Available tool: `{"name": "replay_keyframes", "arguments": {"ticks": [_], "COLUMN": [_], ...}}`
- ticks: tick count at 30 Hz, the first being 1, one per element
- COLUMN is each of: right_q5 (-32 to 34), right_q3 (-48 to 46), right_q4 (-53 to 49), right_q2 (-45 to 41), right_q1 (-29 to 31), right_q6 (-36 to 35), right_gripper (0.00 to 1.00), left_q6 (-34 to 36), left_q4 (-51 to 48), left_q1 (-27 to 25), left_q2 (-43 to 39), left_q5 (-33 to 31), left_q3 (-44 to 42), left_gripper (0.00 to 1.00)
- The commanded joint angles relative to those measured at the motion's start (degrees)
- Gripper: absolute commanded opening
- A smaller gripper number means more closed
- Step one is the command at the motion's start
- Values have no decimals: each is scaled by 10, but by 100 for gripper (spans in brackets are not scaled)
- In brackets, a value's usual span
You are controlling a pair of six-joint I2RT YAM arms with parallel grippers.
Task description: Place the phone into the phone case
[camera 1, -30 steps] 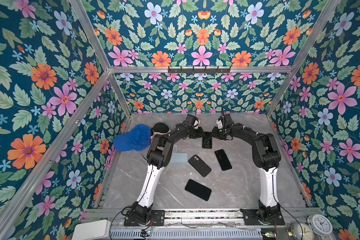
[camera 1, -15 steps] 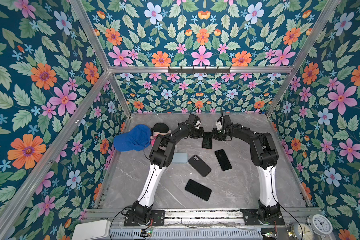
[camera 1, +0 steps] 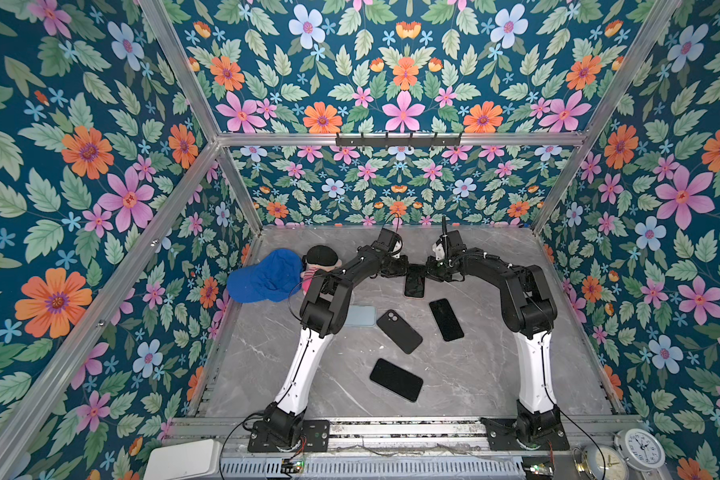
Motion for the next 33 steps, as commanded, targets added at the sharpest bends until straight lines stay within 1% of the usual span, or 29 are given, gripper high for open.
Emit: {"name": "replay_keyframes", "arguments": {"ticks": [1,6,11,14,16,20,22,24,27,30,33], "right_q5": [-26,-28,-26,-23,-20,-15,-14,-10,-5,-6,-5], "right_q3": [0,-1,-3,-5,-8,-13,-14,-19,-34,-60,-86], "right_q4": [13,15,16,15,15,16,12,5,-7,-11,-11], "right_q2": [4,3,2,-1,-2,-4,-9,-19,-38,-60,-79], "right_q1": [5,5,5,6,6,5,5,5,5,6,11], "right_q6": [5,6,6,4,2,3,1,-2,-7,-8,-10], "right_gripper": [21,16,15,15,15,15,17,21,27,30,32], "left_q6": [13,20,23,23,24,26,26,23,10,-6,-11], "left_q4": [-31,-36,-37,-39,-44,-44,-44,-43,-36,-25,-22], "left_q1": [-6,-11,-12,-13,-12,-12,-13,-12,-13,-13,-18], "left_q2": [-1,-5,-15,-28,-41,-79,-95,-111,-135,-159,-168], "left_q5": [10,8,3,0,2,-5,-8,-8,4,14,11], "left_q3": [-3,-5,-15,-25,-32,-78,-101,-128,-166,-201,-218], "left_gripper": [17,14,11,12,15,26,31,36,41,42,43]}}
